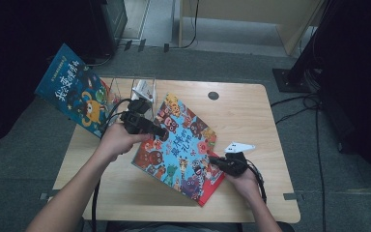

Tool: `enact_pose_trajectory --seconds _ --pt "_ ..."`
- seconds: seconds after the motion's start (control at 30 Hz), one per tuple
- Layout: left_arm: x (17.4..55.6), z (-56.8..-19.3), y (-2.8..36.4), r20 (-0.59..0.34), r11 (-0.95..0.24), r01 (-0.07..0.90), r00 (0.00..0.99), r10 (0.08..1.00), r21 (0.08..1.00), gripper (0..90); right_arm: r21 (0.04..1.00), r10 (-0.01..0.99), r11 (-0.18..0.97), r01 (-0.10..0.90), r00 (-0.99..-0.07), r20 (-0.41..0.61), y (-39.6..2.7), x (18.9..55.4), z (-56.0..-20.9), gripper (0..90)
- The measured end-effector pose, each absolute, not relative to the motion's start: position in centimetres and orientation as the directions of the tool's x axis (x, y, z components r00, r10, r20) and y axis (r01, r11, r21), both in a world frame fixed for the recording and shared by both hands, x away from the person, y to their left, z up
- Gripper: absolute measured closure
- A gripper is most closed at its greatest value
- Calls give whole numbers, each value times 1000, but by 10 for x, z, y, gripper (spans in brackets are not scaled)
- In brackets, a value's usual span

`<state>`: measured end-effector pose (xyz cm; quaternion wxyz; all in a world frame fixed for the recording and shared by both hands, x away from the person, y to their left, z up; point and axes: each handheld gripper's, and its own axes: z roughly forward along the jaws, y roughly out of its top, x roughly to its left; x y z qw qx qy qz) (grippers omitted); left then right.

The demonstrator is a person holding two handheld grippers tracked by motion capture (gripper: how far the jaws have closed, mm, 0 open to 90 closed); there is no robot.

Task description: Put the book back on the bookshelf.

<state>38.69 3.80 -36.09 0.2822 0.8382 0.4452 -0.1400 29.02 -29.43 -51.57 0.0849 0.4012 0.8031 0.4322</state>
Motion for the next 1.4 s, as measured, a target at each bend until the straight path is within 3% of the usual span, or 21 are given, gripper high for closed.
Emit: enact_pose_trajectory --seconds 0.33,0.43,0.57,0.87,1.07,1.23,1.4 --pt "408 -346 24 -522 -461 833 551 651 305 742 770 706 386 508 -700 107 -271 297 -513 895" --pt "411 -336 22 -535 -495 823 561 632 279 777 772 694 399 495 -713 99 -268 299 -513 813" --pt "410 -326 20 -508 -512 819 566 649 260 793 753 690 439 490 -721 67 -270 301 -508 769" --pt "394 -305 31 -444 -560 790 608 658 252 811 778 743 351 521 -661 108 -297 303 -503 750" --pt "379 -292 51 -392 -574 773 633 667 270 804 788 742 336 516 -660 116 -294 303 -504 685" --pt "372 -290 73 -390 -533 796 605 694 287 805 776 747 346 527 -656 112 -286 307 -507 607" --pt "363 -288 98 -389 -499 815 579 716 295 807 777 747 363 515 -659 87 -283 310 -507 585"
